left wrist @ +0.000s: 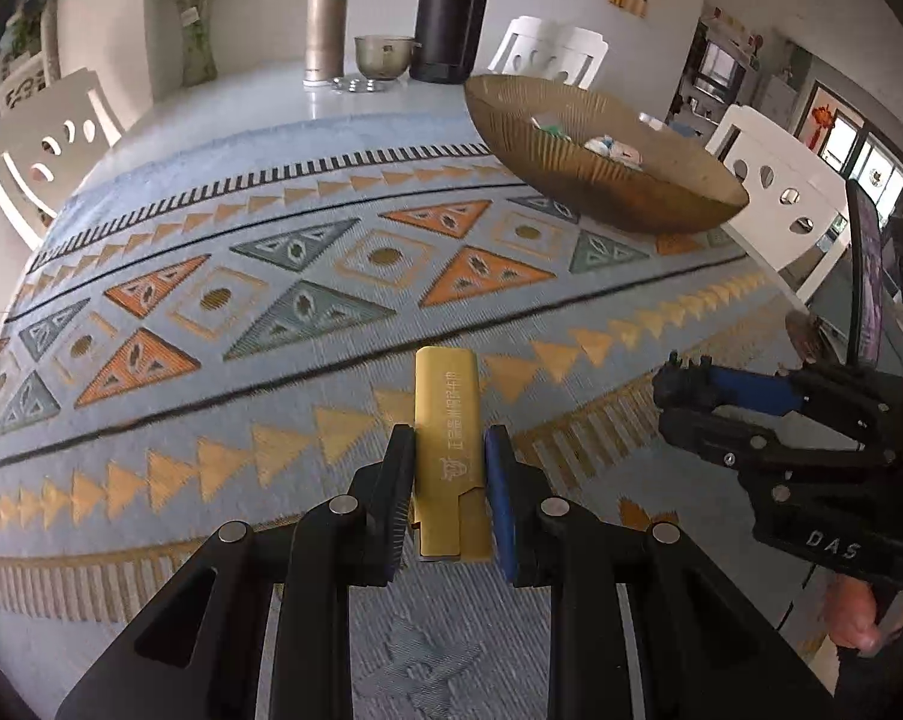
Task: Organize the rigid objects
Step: 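Carry the yellow block and black toy figure over the woven bowl with both tools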
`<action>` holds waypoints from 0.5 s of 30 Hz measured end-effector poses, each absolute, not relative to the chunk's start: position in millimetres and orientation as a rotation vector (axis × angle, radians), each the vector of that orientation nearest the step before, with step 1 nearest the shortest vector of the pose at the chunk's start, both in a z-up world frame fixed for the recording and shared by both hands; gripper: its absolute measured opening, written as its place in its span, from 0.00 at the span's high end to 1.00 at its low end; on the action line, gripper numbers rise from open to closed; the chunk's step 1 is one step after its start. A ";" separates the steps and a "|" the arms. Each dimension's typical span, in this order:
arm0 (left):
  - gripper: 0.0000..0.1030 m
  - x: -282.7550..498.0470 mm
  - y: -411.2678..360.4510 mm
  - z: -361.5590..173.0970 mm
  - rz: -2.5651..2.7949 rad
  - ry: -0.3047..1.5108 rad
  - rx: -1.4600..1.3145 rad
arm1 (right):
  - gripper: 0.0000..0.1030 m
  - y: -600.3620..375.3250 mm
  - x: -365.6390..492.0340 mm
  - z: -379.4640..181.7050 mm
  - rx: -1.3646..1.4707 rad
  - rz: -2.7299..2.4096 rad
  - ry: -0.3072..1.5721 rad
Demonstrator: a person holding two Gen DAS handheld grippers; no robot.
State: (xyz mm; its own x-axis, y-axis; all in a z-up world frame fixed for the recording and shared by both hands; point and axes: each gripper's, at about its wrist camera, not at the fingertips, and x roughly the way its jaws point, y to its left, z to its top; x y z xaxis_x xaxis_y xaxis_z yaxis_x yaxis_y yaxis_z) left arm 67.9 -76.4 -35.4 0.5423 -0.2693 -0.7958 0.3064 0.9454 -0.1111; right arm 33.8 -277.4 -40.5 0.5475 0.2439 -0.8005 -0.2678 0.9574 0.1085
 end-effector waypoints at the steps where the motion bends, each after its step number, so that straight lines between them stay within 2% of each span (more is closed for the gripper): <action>1: 0.80 67.6 -77.3 -37.5 -0.338 0.941 0.046 | 0.61 -276.4 33.5 -43.5 -0.030 0.303 0.948; 4: 0.80 68.4 -74.5 -38.4 -0.364 0.951 0.022 | 0.57 -274.8 30.3 -47.5 -0.029 0.307 0.936; 5: 0.80 69.8 -73.3 -39.6 -0.379 0.963 0.009 | 0.45 -274.3 30.4 -48.0 -0.024 0.321 0.940; 6: 0.79 71.6 -72.7 -41.4 -0.384 0.977 0.002 | 0.41 -272.9 29.7 -48.5 -0.024 0.333 0.940; 10: 0.78 70.7 -72.9 -42.2 -0.384 0.971 -0.002 | 0.41 -264.0 29.0 -50.3 -0.080 0.309 0.935; 11: 0.75 70.6 -73.6 -42.4 -0.386 0.970 -0.003 | 0.42 -260.8 28.9 -50.6 -0.097 0.294 0.933; 12: 0.71 69.9 -74.8 -42.4 -0.392 0.969 -0.001 | 0.47 -260.0 29.5 -51.5 -0.106 0.285 0.931; 13: 0.70 69.2 -76.5 -42.2 -0.396 0.968 0.007 | 0.51 -259.1 29.0 -51.7 -0.113 0.278 0.924; 14: 0.70 68.9 -78.4 -42.1 -0.390 0.966 0.021 | 0.60 -257.7 27.8 -50.7 -0.116 0.275 0.915; 15: 0.70 68.4 -81.1 -42.2 -0.381 0.963 0.038 | 0.63 -257.1 27.5 -50.7 -0.121 0.267 0.911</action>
